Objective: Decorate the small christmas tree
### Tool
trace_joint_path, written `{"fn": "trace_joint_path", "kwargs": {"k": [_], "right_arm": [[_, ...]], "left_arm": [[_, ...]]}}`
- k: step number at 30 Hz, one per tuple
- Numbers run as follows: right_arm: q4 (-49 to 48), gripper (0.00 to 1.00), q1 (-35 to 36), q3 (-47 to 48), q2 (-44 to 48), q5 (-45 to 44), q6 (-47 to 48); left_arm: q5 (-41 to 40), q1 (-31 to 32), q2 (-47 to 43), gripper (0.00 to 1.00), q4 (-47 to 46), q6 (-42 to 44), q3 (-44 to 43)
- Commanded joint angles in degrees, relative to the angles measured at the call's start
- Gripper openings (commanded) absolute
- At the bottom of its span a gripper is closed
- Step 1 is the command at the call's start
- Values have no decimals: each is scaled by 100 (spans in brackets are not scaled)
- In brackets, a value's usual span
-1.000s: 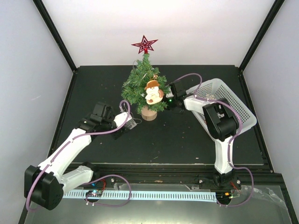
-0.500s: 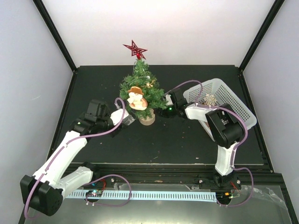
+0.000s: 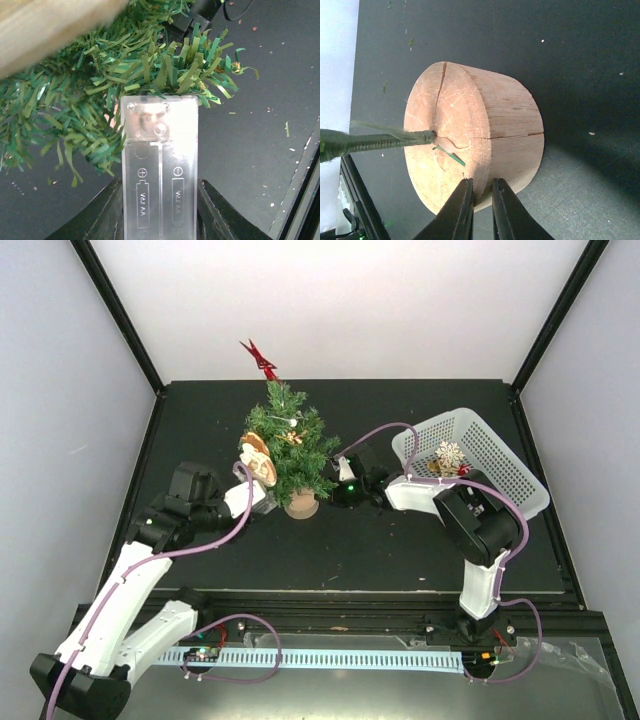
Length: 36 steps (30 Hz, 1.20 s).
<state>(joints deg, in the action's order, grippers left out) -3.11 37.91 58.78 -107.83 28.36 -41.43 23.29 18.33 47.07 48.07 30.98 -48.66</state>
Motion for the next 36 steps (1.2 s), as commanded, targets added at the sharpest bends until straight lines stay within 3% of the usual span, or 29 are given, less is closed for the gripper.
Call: {"fn": "trace_joint_path", "kwargs": {"k": [1,13,20,28,36], "right_arm": [[237,12,38,-164,58,-211,-46],[324,11,36,-71,-17,-302,-5],[405,11,40,22,-27,-300,29],[447,10,41,80,-78,-278,60],[462,10,32,98,-186,-298,85]], "left_arm": [[-428,-55,-237,29,360,288,-207],[-2097,-348,-283,29,-73,989,16],[-2363,-876,-101,29,-414,1417,-212],[-2009,-1705,131,29,-401,1625,-926],[-133,-1964,301,31,952,1168,-2296]]}}
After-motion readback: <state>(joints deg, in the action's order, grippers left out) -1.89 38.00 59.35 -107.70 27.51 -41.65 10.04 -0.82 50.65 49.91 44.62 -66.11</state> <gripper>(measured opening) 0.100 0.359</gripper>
